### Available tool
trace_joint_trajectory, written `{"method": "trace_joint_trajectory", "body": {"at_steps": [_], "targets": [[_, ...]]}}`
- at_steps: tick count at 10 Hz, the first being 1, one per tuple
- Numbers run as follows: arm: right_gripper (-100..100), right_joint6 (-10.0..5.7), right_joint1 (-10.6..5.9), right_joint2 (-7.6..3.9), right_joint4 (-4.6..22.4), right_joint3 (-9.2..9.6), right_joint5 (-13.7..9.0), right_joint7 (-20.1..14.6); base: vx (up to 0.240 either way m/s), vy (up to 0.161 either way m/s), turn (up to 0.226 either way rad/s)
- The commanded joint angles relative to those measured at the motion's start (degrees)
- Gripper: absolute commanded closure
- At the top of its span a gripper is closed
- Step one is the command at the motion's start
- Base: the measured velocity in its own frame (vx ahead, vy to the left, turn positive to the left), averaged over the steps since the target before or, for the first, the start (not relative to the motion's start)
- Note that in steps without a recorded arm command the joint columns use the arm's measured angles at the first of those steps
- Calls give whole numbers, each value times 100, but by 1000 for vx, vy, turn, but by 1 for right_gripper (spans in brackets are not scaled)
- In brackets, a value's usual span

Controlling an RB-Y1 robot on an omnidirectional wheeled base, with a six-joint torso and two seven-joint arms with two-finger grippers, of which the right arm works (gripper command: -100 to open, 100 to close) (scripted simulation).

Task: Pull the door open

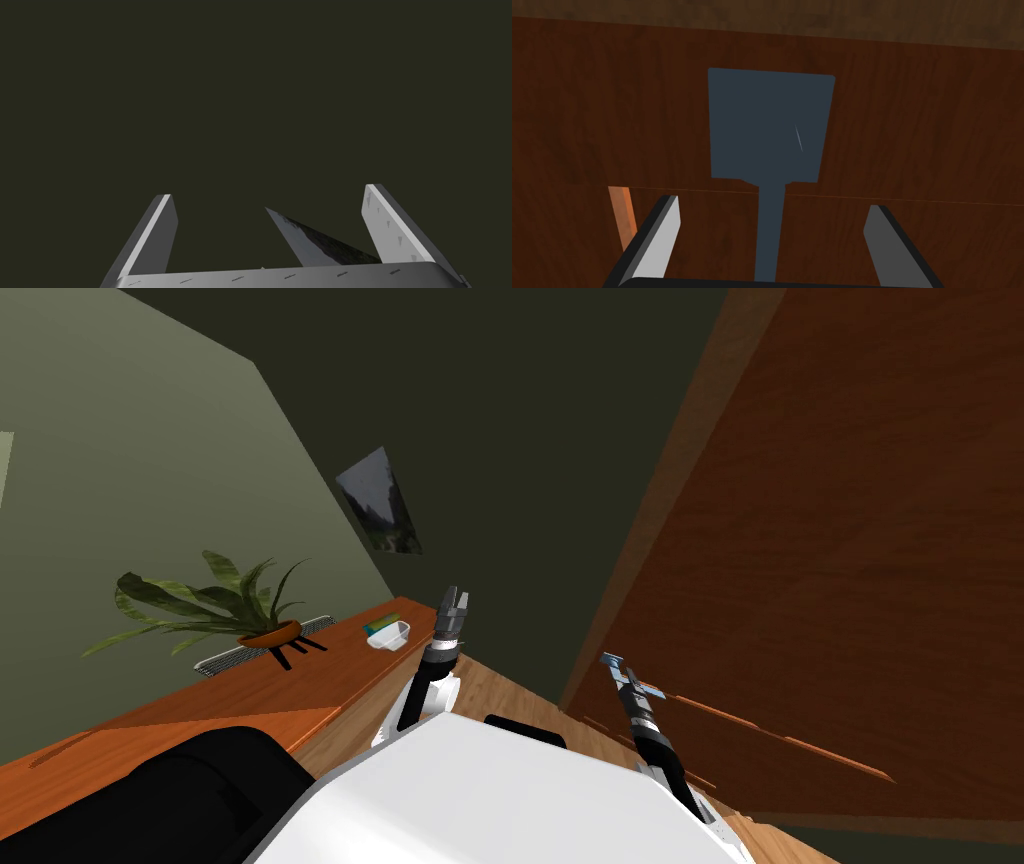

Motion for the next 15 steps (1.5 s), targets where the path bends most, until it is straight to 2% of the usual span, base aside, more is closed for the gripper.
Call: {"method": "trace_joint_trajectory", "body": {"at_steps": [1,6,7,10,15], "targets": [[100,8,-4,10,1,4,3,17,-13,2,-13],[100,8,-4,10,1,4,3,17,-17,2,0],[100,-50,57,-56,-11,90,57,-92,-121,-12,114],[100,-131,126,-139,-33,189,120,-224,-171,-49,91],[100,-345,309,-359,-91,451,286,-574,-193,-45,101]]}}
